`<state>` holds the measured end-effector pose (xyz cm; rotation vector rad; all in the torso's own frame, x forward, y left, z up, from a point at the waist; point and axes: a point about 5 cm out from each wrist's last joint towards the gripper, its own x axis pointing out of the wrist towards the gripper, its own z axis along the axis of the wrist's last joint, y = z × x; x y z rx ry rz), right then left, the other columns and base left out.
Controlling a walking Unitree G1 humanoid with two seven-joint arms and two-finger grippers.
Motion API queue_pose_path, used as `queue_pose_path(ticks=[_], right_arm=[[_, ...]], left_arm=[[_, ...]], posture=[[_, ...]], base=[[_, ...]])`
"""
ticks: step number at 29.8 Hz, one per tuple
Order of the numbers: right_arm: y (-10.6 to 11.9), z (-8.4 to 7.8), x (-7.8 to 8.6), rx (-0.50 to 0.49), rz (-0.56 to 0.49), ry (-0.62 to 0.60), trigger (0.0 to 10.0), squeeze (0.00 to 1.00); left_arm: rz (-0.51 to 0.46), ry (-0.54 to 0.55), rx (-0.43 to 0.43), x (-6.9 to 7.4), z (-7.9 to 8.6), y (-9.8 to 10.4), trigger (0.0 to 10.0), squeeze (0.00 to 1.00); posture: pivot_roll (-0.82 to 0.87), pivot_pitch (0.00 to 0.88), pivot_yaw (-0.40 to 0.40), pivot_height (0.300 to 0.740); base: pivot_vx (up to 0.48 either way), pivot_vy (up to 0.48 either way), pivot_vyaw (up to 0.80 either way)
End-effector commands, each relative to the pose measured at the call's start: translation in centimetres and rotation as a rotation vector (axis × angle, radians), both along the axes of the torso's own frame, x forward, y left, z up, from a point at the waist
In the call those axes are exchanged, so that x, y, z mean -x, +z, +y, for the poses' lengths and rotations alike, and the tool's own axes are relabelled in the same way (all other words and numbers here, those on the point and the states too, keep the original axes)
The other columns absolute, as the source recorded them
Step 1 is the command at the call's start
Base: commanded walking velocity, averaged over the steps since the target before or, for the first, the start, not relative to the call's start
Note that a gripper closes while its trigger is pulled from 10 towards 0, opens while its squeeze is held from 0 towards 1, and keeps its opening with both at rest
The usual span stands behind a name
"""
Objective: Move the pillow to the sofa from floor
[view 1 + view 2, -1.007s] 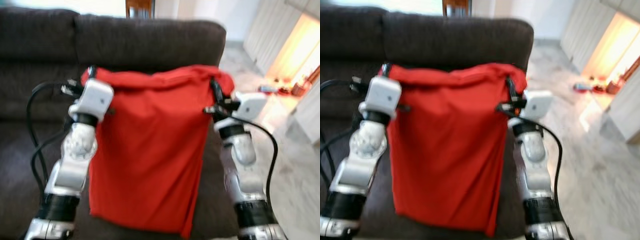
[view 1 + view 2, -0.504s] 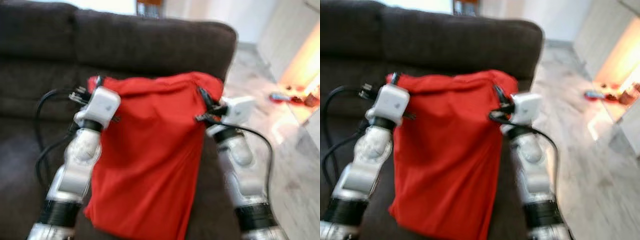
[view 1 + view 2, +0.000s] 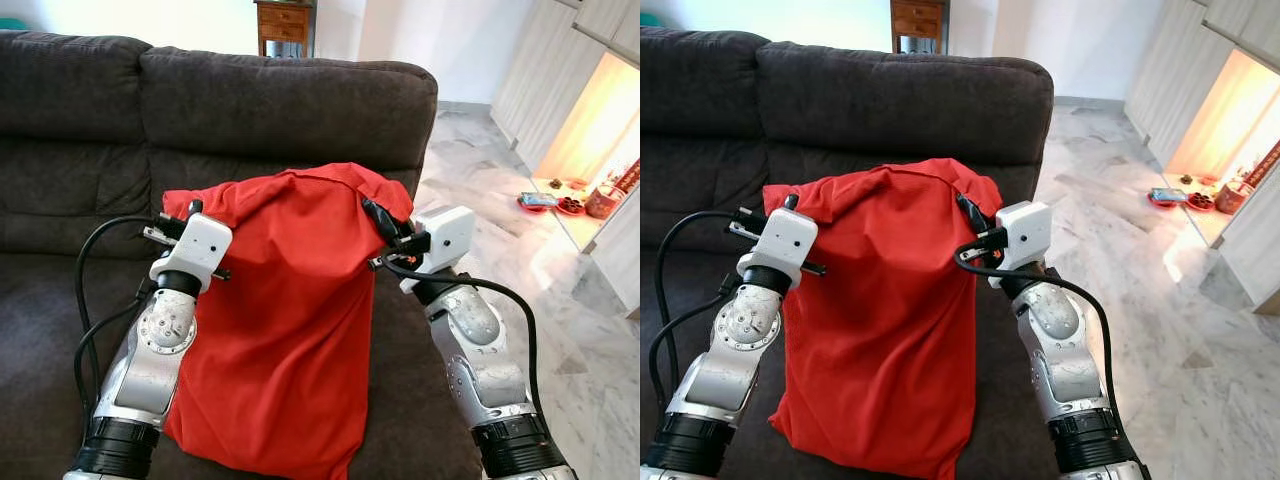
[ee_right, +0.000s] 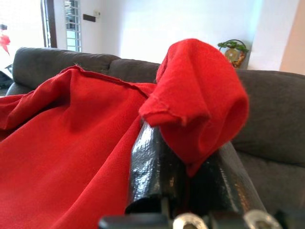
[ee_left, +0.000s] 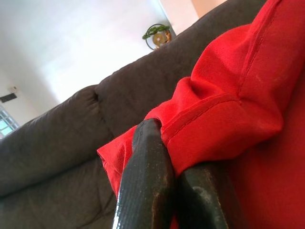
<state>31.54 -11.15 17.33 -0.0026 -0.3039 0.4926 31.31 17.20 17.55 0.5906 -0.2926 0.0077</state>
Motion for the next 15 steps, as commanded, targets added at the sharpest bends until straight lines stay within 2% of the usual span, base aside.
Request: queue_pose_path(ticks=[1, 2, 3, 4, 5, 6, 7, 8, 14, 15], right_arm=[[0.25, 0.06, -0.05, 0.001, -0.006, 0.010, 10.0, 0.00], [0.16, 0.03, -0.04, 0.001, -0.001, 0.013, 10.0, 0.00], [0.13, 0.02, -0.03, 0.001, 0.001, 0.014, 10.0, 0.00], [0.04, 0.05, 0.01, 0.003, 0.003, 0.017, 10.0, 0.50], [-0.01, 0.06, 0.03, 0.005, 0.004, 0.018, 10.0, 0.50], [-0.05, 0.06, 0.07, 0.005, 0.006, 0.021, 10.0, 0.56], [-0.05, 0.06, 0.07, 0.005, 0.006, 0.021, 10.0, 0.56], [-0.13, 0.06, 0.10, 0.004, 0.011, 0.024, 10.0, 1.00], [-0.42, -0.06, 0.03, 0.020, 0.019, 0.002, 10.0, 1.00], [-0.46, -0.10, 0.01, 0.021, 0.019, -0.001, 10.0, 0.00]], left_arm=[[0.040, -0.014, -0.001, -0.17, -0.43, -0.63, 10.0, 0.81], [0.047, -0.012, 0.001, -0.21, -0.50, -0.74, 10.0, 1.00], [0.048, -0.012, 0.002, -0.22, -0.51, -0.76, 10.0, 1.00], [0.049, -0.011, 0.001, -0.22, -0.53, -0.79, 10.0, 1.00], [0.050, -0.012, 0.001, -0.22, -0.55, -0.82, 10.0, 1.00], [0.051, -0.012, 0.001, -0.22, -0.60, -0.84, 10.0, 1.00], [0.051, -0.012, 0.001, -0.22, -0.60, -0.84, 10.0, 1.00], [0.051, -0.017, -0.007, -0.19, -0.68, -0.84, 10.0, 1.00], [0.052, -0.022, -0.009, -0.20, -0.75, -0.79, 10.0, 1.00], [0.052, -0.023, -0.008, -0.21, -0.79, -0.79, 10.0, 1.00]], posture=[[0.08, 0.000, -0.090, 0.740], [0.07, 0.000, -0.090, 0.740], [0.07, 0.000, -0.090, 0.740], [0.07, 0.000, -0.090, 0.740], [0.07, 0.000, -0.090, 0.740], [0.08, 0.000, -0.090, 0.740], [0.08, 0.000, -0.090, 0.740], [0.08, 0.000, -0.090, 0.740], [0.08, 0.000, -0.088, 0.740], [0.08, 0.000, -0.088, 0.740]], base=[[0.000, 0.000, 0.00], [0.000, 0.000, 0.00], [0.000, 0.000, 0.00], [0.000, 0.000, 0.00], [0.000, 0.000, 0.00], [0.000, 0.000, 0.00], [0.000, 0.000, 0.00], [0.000, 0.000, 0.00], [0.000, 0.000, 0.00], [0.000, 0.000, 0.00]])
